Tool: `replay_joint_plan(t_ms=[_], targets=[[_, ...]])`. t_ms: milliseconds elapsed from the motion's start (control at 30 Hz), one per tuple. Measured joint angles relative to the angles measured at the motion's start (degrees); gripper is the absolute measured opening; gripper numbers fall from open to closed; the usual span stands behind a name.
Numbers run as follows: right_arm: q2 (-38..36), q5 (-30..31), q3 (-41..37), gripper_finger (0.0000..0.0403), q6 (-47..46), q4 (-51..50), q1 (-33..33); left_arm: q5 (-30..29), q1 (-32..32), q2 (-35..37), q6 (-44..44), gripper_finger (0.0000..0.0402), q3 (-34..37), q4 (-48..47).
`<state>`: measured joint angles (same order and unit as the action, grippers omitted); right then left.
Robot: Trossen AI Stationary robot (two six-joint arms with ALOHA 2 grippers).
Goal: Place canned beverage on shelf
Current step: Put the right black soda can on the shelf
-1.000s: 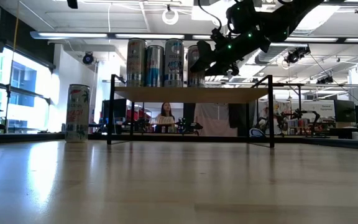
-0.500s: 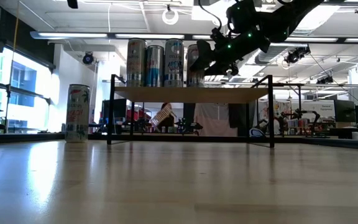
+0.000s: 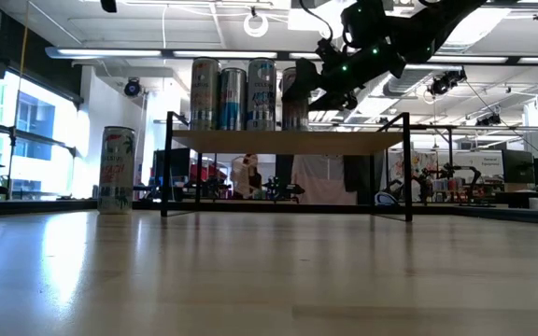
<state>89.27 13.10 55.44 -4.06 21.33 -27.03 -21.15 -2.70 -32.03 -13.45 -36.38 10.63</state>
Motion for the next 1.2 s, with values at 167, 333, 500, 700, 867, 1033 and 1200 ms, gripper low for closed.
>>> replay_joint_plan(t_ms=[167, 333, 500, 700, 867, 1033, 1200], targets=[[0.0, 0.0, 0.0, 0.0392, 1.9, 0.0, 0.0, 0.0, 0.0, 0.1, 0.0, 0.0, 0.0, 0.0], [-1.7, 0.0, 0.0, 0.0392, 3.0, -1.7, 0.0, 0.0, 0.0, 0.1, 0.0, 0.0, 0.0, 0.0], [-4.1, 0.1, 0.0, 0.0392, 5.6, -4.0, 0.0, 0.0, 0.0, 0.1, 0.0, 0.0, 0.0, 0.0], [-7.5, 0.0, 0.0, 0.0392, 5.6, -10.3, 0.0, 0.0, 0.0, 0.1, 0.0, 0.0, 0.0, 0.0], [-10.2, 0.0, 0.0, 0.0392, 5.1, -16.7, 0.2, 0.0, 0.0, 0.1, 0.0, 0.0, 0.0, 0.0], [-13.0, 0.0, 0.0, 0.0392, 3.9, -20.9, 1.6, 0.0, 0.0, 0.1, 0.0, 0.0, 0.0, 0.0], [-15.6, 0.0, 0.0, 0.0392, -0.9, -22.5, 4.9, 1.1, 0.0, 0.1, 0.0, 0.0, 0.0, 0.0]])
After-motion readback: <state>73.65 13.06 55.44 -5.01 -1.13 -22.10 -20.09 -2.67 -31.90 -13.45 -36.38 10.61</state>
